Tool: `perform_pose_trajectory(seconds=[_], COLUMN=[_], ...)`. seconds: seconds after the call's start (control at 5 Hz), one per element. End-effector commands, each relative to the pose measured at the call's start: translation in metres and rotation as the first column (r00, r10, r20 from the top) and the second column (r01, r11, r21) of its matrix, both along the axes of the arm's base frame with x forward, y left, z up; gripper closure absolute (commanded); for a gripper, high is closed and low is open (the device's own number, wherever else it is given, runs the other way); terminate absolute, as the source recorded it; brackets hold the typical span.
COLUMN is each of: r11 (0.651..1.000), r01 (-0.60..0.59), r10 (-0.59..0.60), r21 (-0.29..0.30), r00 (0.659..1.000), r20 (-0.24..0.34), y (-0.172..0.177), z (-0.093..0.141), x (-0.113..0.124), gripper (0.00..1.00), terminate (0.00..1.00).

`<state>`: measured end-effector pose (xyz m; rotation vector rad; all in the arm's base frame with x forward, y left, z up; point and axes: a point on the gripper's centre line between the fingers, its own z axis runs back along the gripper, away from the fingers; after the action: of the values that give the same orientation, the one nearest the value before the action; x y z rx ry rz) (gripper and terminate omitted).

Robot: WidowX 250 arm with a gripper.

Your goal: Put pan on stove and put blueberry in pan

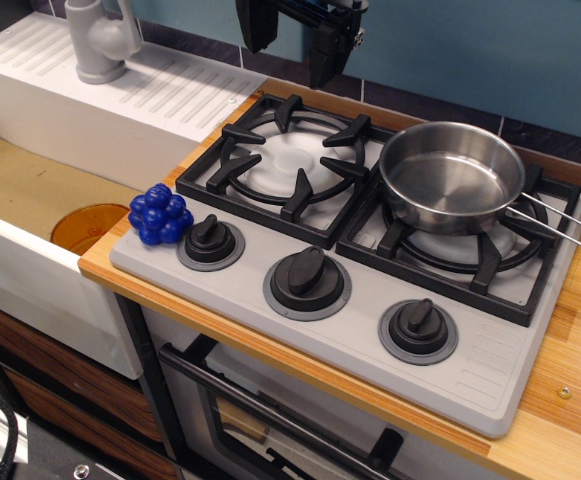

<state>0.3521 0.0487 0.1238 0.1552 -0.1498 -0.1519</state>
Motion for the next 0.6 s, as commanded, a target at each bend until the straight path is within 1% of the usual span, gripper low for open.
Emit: perform_pose_trajectory(seconds=[0.0,0.2,0.4], r11=[1.000,0.998,0.995], r01=[0.000,-0.060,-0.092], r10=[0.000,0.060,0.093], r21=[0.000,-0.018,-0.033], r00=[1.000,0.998,0.995], r20=[0.000,0.011,0.027], y=[0.000,-0.023,-0.044], z=[0.000,0.006,0.010], x=[0.000,0.000,0.003], gripper=[0.00,0.00,0.00], terminate=[0.00,0.00,0.00])
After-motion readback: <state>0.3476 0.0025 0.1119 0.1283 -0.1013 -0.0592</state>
